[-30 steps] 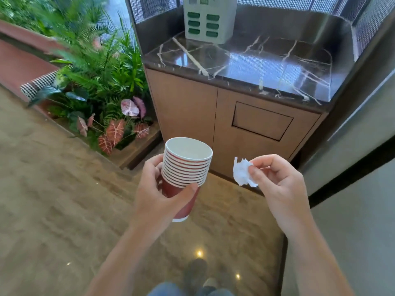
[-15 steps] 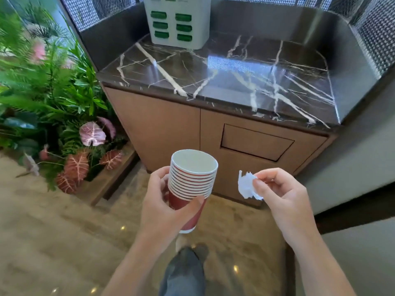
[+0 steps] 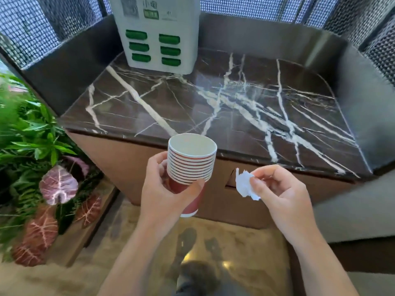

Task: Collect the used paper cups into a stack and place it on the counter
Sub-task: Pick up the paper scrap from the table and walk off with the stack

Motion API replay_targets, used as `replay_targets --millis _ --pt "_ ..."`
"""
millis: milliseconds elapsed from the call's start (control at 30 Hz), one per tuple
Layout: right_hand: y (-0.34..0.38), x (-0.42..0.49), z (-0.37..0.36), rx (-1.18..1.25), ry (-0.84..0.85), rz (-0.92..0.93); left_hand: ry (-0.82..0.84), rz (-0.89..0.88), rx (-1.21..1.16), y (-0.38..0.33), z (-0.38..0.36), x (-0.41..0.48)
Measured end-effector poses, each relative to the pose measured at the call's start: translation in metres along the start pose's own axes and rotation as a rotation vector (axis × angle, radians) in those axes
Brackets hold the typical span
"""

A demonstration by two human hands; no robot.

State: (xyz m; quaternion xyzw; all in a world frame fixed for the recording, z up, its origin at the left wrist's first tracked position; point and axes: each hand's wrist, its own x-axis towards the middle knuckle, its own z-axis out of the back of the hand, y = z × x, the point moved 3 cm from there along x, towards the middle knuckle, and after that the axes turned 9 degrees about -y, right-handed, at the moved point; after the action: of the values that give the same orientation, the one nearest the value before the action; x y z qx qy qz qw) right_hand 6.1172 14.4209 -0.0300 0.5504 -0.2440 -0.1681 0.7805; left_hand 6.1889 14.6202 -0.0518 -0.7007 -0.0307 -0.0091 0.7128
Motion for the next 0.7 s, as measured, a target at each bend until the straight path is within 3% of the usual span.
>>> replay_targets --millis 367,700 --pt "-0.019 0.088 -0.018 -0.045 -0.1 -0.023 0.079 0.034 -0.028 0.019 -0.044 0.091" --pt "-0.031 0.204 -0.024 0.03 -0.247 -0.018 0.206 -0.08 0.139 0.015 -0.114 0.202"
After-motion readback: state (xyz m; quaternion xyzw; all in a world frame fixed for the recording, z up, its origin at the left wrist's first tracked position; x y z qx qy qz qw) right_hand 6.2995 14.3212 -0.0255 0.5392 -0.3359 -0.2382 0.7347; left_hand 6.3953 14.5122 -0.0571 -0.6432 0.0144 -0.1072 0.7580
